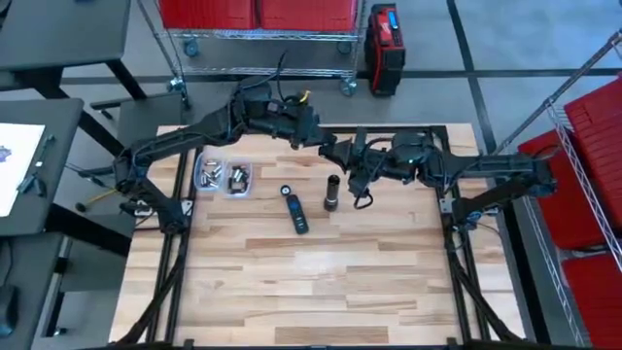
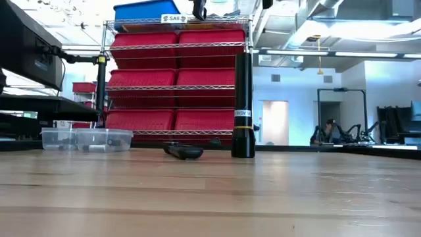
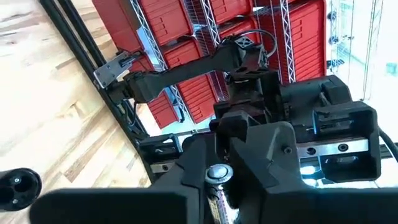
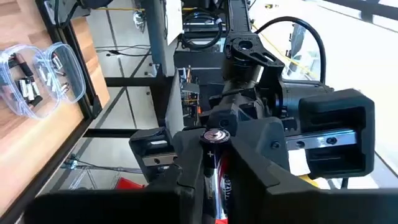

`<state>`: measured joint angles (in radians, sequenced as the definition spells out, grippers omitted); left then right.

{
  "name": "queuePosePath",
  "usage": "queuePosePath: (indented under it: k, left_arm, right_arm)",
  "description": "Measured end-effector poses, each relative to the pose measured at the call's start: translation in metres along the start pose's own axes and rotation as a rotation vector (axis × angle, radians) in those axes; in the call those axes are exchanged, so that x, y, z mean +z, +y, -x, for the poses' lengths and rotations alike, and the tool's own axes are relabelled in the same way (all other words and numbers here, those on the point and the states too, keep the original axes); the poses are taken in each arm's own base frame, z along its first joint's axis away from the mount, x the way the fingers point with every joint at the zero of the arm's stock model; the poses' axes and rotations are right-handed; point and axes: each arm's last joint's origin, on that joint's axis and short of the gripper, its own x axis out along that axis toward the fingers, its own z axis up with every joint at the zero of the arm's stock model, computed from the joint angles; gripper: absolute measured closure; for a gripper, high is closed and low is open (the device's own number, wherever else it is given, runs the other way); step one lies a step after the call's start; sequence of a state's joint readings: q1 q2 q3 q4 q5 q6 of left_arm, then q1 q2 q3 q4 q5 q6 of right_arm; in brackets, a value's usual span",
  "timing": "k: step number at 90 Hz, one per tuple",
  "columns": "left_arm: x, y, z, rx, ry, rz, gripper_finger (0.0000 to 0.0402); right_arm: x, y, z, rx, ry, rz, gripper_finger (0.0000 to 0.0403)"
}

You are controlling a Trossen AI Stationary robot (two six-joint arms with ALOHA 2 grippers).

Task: Insert battery
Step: Insert the silver battery into the flashlight's battery compartment

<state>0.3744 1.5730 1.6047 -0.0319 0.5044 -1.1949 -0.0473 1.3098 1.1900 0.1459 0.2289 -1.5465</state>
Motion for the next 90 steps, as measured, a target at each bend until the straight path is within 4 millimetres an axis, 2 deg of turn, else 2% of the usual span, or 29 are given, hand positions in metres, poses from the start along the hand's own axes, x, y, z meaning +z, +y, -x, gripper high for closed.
queuePosePath:
  k: [16,31,45,62,76,90]
  left_arm:
    - [0.006,-0.003,0.002,-0.024,-0.054,-0.121,0.0374]
    - [0.017,-0.004,0.007,-0.037,-0.137,-0.277,0.0374]
    - [0.02,-0.005,0.01,-0.01,-0.174,-0.514,0.0375]
    - [0.013,-0.006,0.006,-0.042,-0.092,-0.789,0.0376]
    - [0.006,-0.003,0.003,-0.009,-0.047,-0.871,0.0376]
    - [-0.008,0.019,-0.006,0.103,-0.045,-0.895,0.0376]
  right_arm:
    - [-0.002,-0.002,0.0,-0.026,0.077,-0.162,0.0307]
    - [-0.008,-0.011,0.013,-0.078,0.16,-0.57,0.0273]
    - [-0.014,-0.032,0.05,-0.114,0.135,-0.966,0.0234]
    - [-0.025,-0.037,0.103,0.004,0.171,-1.42,0.0192]
    - [-0.03,-0.017,0.132,0.195,0.329,-1.574,0.017]
    - [-0.024,0.024,0.137,0.284,0.364,-1.672,0.0168]
